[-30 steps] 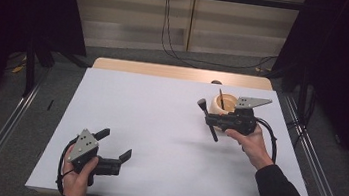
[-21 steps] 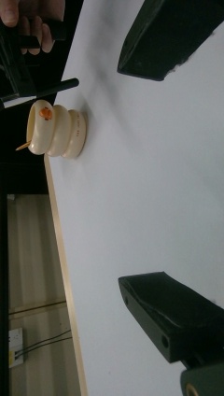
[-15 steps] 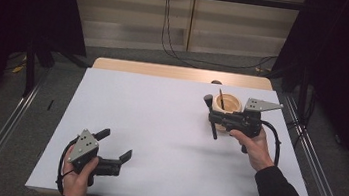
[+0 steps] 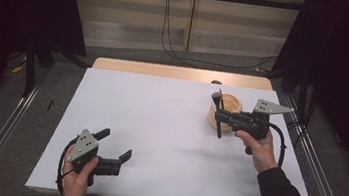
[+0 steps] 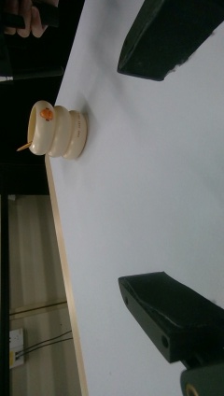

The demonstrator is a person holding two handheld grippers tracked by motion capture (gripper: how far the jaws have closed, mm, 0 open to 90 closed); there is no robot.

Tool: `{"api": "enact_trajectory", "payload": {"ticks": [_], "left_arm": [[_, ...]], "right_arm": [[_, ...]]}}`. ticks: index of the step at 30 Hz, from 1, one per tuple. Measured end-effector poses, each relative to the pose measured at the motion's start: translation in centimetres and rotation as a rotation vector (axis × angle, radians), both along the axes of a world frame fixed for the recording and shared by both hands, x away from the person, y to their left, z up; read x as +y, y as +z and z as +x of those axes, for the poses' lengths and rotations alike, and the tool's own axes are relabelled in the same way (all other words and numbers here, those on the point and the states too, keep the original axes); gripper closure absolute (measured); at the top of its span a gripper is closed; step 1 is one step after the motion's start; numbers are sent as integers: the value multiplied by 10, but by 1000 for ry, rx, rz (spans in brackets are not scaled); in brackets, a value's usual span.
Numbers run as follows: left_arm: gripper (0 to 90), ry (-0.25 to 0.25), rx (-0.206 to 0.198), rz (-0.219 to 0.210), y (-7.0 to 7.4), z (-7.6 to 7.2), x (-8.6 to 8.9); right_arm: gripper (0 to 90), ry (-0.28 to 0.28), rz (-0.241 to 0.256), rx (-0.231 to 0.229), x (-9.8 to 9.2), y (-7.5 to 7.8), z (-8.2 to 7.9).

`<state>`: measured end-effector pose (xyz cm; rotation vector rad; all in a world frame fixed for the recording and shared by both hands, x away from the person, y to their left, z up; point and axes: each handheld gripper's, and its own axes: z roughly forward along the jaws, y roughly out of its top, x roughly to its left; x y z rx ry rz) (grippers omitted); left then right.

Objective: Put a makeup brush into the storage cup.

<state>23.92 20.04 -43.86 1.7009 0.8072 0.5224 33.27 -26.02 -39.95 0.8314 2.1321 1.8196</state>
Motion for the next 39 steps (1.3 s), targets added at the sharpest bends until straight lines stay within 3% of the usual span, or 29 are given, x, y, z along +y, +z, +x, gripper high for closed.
{"api": "enact_trajectory", "payload": {"ticks": [20, 33, 39], "left_arm": [[12, -14, -22, 2, 1, -1, 0], [11, -16, -19, 6, 0, 0, -1], [10, -27, -24, -2, 1, 0, -1]], "right_arm": [[789, -81, 28, -11, -26, 11, 1], [789, -104, 67, -43, -30, 24, 6], [789, -146, 30, -49, -31, 31, 15]]}}
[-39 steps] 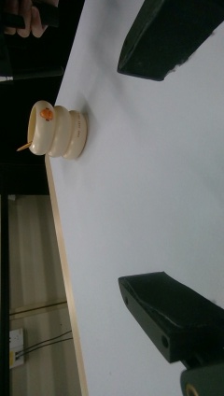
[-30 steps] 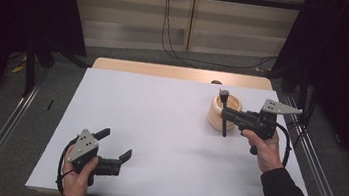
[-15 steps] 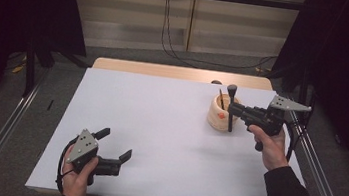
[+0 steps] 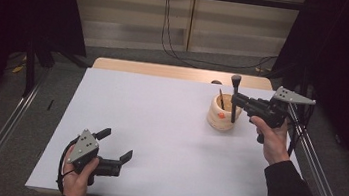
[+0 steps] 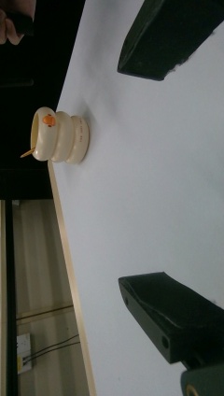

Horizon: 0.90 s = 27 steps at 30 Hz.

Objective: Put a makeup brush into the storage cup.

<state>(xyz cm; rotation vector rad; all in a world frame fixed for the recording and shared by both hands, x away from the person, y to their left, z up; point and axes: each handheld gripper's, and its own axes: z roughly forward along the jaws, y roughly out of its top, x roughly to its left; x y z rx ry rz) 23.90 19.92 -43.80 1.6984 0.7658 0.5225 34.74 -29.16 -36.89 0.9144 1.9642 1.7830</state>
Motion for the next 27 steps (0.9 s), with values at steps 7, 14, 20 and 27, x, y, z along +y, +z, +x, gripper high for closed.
{"api": "enact_trajectory", "payload": {"ticks": [7, 14, 20, 27], "left_arm": [[10, 6, 1, 4, 0, 0, 0], [7, 21, 6, 9, 0, 0, 1], [7, 15, 6, 6, 0, 0, 0], [7, 17, 11, 3, -1, 1, 1]], "right_arm": [[789, -32, -27, -13, -5, 15, 13], [789, -63, -18, -2, -6, 17, 24], [789, -73, -32, -7, -5, 20, 34], [789, -75, -54, -16, 0, 24, 43]]}}
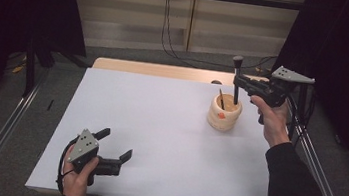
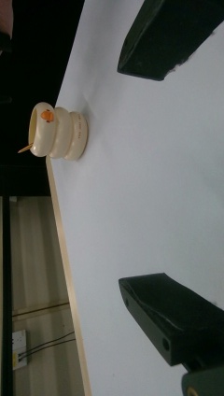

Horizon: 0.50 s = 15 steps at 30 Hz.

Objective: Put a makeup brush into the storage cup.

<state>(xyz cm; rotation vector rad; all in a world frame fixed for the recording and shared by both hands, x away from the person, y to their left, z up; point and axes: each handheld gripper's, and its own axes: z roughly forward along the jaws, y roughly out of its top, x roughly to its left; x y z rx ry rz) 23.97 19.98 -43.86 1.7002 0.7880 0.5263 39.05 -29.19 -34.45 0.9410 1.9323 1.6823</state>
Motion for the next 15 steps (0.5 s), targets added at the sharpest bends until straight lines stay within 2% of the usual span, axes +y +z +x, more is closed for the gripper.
{"api": "enact_trajectory", "payload": {"ticks": [6, 7, 15], "left_arm": [[8, -9, -1, 4, 0, 0, -1], [8, -8, -1, 5, 0, 0, -1], [9, -16, -5, 6, 0, 1, -2]], "right_arm": [[788, -19, -12, 34, 2, -4, 11], [789, -25, -26, 42, 2, -6, 13], [788, -44, -45, 50, 2, -12, 26]]}}
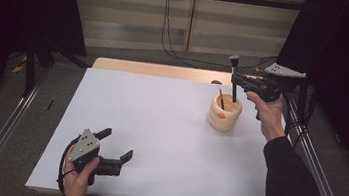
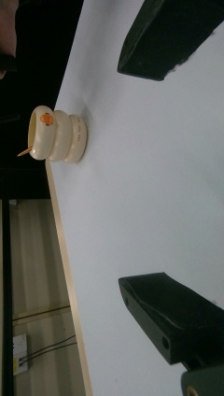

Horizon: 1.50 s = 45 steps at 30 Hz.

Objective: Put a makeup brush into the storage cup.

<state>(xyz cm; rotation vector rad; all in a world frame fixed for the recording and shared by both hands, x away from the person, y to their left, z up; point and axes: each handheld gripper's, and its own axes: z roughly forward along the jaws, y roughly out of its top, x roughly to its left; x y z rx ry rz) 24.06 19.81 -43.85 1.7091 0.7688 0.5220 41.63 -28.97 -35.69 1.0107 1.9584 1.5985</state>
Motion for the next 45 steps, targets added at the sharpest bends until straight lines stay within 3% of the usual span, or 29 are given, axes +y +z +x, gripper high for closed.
{"api": "enact_trajectory", "payload": {"ticks": [12, 30, 45], "left_arm": [[9, 4, 5, -2, 0, -1, 1], [8, 2, 2, 3, 0, -1, 0], [8, -1, 9, -6, -1, 0, 0]], "right_arm": [[788, -13, -11, 32, 9, -21, 13], [787, -19, -14, 80, 5, -56, -3], [784, -20, -42, 102, 6, -70, -4]]}}
